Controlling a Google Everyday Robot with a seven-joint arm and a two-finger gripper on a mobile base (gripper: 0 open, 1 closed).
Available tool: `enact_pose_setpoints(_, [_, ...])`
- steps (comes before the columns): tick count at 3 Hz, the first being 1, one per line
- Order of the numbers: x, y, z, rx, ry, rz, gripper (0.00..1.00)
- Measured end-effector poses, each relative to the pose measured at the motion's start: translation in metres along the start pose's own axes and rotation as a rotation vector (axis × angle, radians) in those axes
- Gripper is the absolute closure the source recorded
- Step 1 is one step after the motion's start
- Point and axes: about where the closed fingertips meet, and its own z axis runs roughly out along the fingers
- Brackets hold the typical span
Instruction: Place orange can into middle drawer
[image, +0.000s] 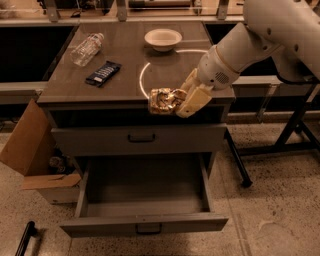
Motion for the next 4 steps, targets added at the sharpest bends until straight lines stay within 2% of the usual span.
enact_pose_setpoints(1, [0.000,0.000,0.000,0.000,0.000,0.000,1.00])
enact_pose_setpoints(2, [0.009,0.018,0.025,-0.029,0.021,0.031,1.00])
enact_pose_setpoints(3, [0.034,0.048,0.076,-0.069,0.062,0.125,1.00])
enact_pose_setpoints(4, [0.065,0.088,0.134,-0.135,0.091,0.236,1.00])
